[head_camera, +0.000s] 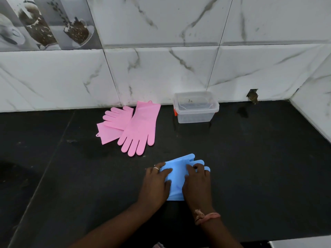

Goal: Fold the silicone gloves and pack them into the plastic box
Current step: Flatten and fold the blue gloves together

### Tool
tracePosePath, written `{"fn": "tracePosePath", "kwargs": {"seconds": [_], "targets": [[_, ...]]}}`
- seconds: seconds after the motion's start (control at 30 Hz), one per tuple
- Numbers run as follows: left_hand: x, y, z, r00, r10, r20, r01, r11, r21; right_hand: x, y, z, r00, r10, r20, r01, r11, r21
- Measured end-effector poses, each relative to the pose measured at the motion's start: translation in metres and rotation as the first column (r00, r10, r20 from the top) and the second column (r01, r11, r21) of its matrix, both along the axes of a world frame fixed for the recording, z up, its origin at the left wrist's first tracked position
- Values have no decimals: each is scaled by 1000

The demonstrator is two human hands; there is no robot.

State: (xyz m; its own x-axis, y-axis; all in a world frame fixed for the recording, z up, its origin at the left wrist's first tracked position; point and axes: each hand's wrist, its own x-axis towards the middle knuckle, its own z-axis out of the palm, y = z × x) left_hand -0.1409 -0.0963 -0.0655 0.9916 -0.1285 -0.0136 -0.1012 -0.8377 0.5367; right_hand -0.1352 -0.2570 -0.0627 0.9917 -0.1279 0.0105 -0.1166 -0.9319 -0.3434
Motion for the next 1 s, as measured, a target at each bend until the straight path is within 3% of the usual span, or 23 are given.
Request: {"fn": "tracePosePath", "kwargs": {"seconds": [0.13,0.2,0.27,0.37,0.47,0.57,0.67,0.73,0.8,0.83,0.87,0.9,0.93,0.97,1.0], "targets": [[4,0,2,983,180,24,-174,973,-150,1,4,7,999,17,28,-16,999,-49],[12,1,8,936,334,-110,-351,907,-231,1,3,8,1000,12,26,-11,999,-32],[23,1,14,845,412,-341,-520,779,-350,1,3,7,1000,-12,15,12,1000,7],[35,6,18,684,307,-662,-706,506,-495,1,4,1,999,-32,-17,33,997,74],[43,9,28,583,61,-810,-779,326,-536,3,2,0,994,-107,14,101,972,212],[44,4,40,607,-93,-789,-718,361,-595,2,0,5,989,-149,26,135,947,292],[44,-7,56,740,-111,-663,-552,464,-693,-1,3,21,972,-228,-58,231,971,62],[44,-16,70,865,-101,-492,-346,591,-729,2,3,41,954,-298,-32,298,954,20],[43,-23,84,973,-61,-221,-104,741,-663,11,-2,65,960,-279,28,265,937,226],[43,-26,90,997,-70,-35,36,810,-586,17,-6,77,962,-273,14,238,863,445],[43,-28,96,983,-101,155,164,864,-476,23,-9,88,958,-280,-64,243,671,701],[43,-31,100,939,-151,308,262,894,-363,26,-11,98,945,-263,-194,281,353,892],[43,-31,104,888,-208,411,323,917,-235,26,-12,106,936,-169,-307,311,-6,950],[43,-30,103,826,-274,493,362,928,-90,25,-15,112,933,-35,-357,334,-283,899],[43,-29,101,755,-359,549,393,918,60,27,-19,114,931,86,-354,355,-440,825]]}}
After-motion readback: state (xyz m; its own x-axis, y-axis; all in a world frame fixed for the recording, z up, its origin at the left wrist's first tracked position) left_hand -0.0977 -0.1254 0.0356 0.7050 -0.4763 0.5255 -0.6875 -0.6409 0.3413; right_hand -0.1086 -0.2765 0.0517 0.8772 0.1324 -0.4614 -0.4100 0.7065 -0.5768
